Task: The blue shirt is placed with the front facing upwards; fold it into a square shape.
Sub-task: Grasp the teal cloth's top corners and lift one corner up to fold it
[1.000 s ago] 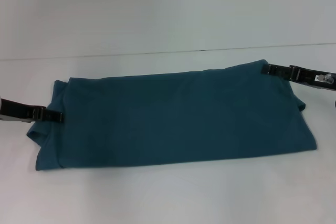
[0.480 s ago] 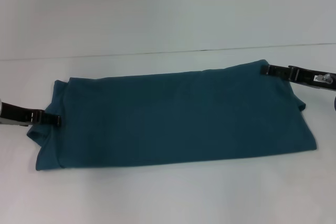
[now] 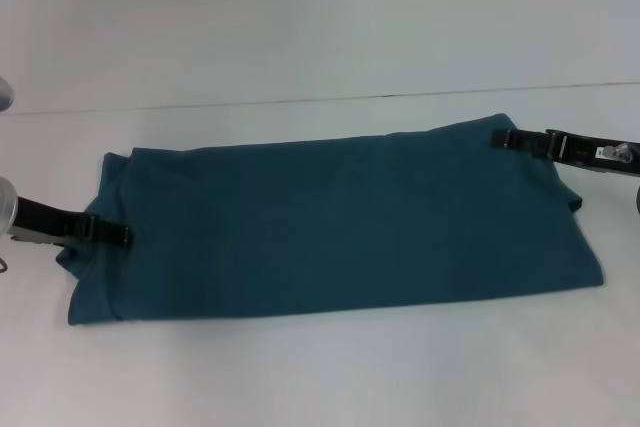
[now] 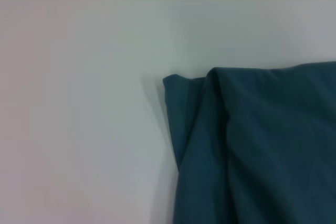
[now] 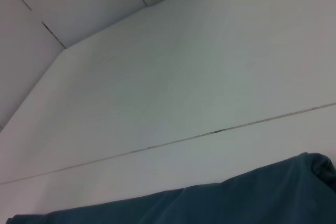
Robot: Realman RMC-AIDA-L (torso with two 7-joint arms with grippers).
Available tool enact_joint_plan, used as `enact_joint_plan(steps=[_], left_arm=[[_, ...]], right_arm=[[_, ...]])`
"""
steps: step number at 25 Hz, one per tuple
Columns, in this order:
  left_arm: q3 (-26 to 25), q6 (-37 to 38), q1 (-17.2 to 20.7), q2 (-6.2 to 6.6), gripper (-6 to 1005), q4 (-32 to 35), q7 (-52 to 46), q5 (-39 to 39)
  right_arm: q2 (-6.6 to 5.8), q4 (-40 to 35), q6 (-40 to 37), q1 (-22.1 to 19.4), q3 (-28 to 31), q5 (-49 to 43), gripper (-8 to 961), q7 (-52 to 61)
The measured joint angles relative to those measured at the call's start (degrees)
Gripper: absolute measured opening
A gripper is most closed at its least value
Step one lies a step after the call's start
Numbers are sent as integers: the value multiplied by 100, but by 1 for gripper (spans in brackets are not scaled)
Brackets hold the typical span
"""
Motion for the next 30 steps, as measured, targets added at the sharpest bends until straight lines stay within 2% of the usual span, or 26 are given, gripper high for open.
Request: enact_joint_plan(steps=[5,10,16,19,21,27,30], left_arm=[[0,52,-7,-3,938,-10,2,-5],[7,81,-6,-59,939,-3,17,-67],[20,87,27,-210,939,102,173,-316],[22,78,30,-227,939,105,174,-317],[20,73,32,-247,817,121,168,-318],[13,58,123,-394,614,412,143,-364],[26,79,129,-416,468,464,168,-365]], right_arm=[[-3,2,-22,-21,1,0,896,5],[0,7,-47,-38,9,0,878,5],[8,14,-52,-83,5,0,857,12],[12,19,-53,-100,4,0,847,14],[15,49,-53,-107,3,0,840,14],[7,163,-29,-108,3,0,819,13],[13,167,-43,-114,6,3,809,-1]])
